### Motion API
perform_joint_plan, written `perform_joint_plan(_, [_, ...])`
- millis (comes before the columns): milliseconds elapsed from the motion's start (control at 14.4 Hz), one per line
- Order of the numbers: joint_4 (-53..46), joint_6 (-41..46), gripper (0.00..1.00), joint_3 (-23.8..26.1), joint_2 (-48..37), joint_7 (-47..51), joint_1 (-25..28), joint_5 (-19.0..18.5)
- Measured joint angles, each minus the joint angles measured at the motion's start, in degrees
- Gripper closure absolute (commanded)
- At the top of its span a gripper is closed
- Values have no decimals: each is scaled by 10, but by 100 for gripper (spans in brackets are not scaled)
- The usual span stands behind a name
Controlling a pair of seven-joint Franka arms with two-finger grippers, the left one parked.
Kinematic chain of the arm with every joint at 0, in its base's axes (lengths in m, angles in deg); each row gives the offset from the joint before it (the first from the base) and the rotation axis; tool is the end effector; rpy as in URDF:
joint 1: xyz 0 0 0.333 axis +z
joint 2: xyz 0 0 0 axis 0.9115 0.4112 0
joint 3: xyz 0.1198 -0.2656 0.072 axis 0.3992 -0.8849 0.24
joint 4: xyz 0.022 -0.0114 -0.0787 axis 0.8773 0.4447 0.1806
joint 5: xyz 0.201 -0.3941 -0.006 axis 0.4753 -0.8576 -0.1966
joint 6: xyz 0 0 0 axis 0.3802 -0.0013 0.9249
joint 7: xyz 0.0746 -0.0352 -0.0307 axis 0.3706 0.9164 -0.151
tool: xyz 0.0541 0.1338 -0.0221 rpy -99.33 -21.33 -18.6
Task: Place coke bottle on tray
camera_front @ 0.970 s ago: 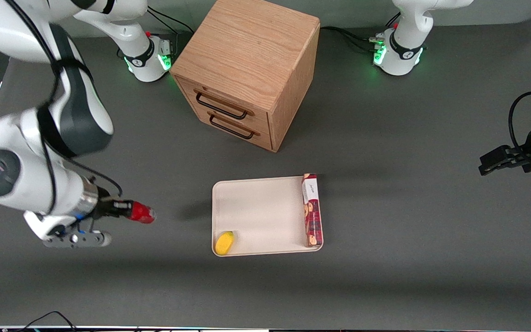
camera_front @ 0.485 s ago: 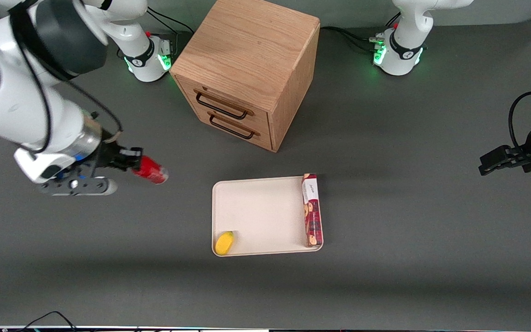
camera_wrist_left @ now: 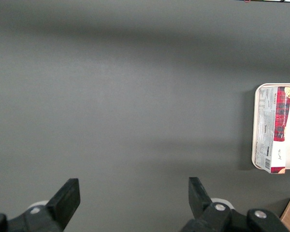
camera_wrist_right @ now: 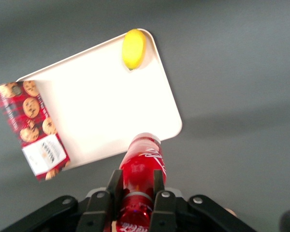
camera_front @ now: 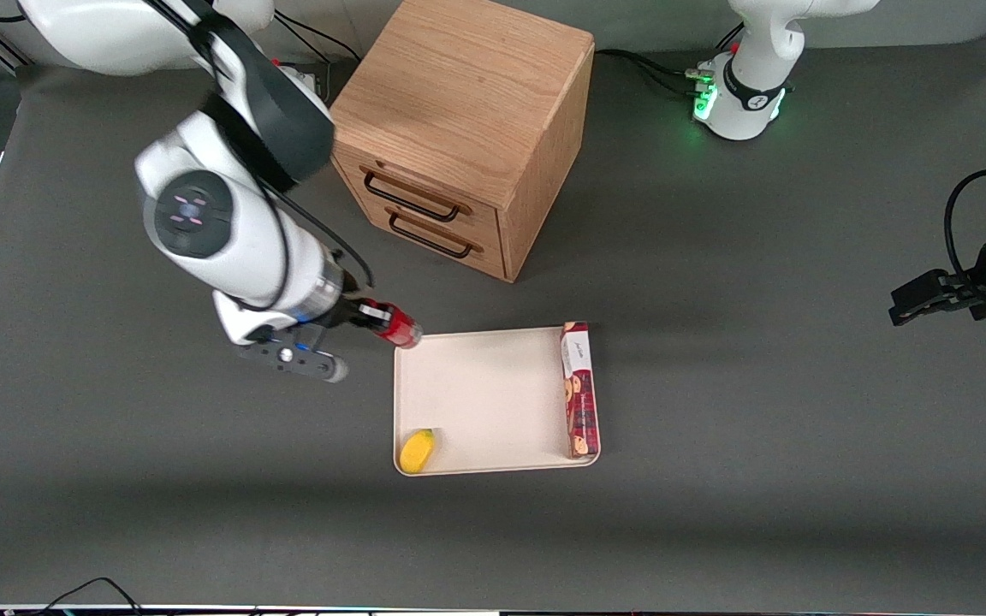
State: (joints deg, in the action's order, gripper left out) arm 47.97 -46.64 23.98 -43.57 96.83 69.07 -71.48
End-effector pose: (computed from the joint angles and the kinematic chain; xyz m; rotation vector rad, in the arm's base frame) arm 0.6454 0.3713 0.4008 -3.0135 0.4965 0.1178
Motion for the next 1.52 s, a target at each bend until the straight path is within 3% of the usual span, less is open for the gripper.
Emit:
perform_joint_plan(277, [93,-98,99,2,21,40,1,-63])
perform_joint_plan(832, [104,-149,95,1,65,68,-7,-132])
perform_joint_plan(901, [104,-152,76,1,70,70,-7,-135])
perform_joint_plan(970, [104,-155,16,1,72,70,-7,-135])
perform_joint_plan(1040, [104,-157,0,1,73,71,-7,-135])
perform_joint_plan(1317, [74,-127,0,10,67,71,-11,-135])
perform_joint_plan(1525, [-2,-6,0,47,43,64,-15,-135])
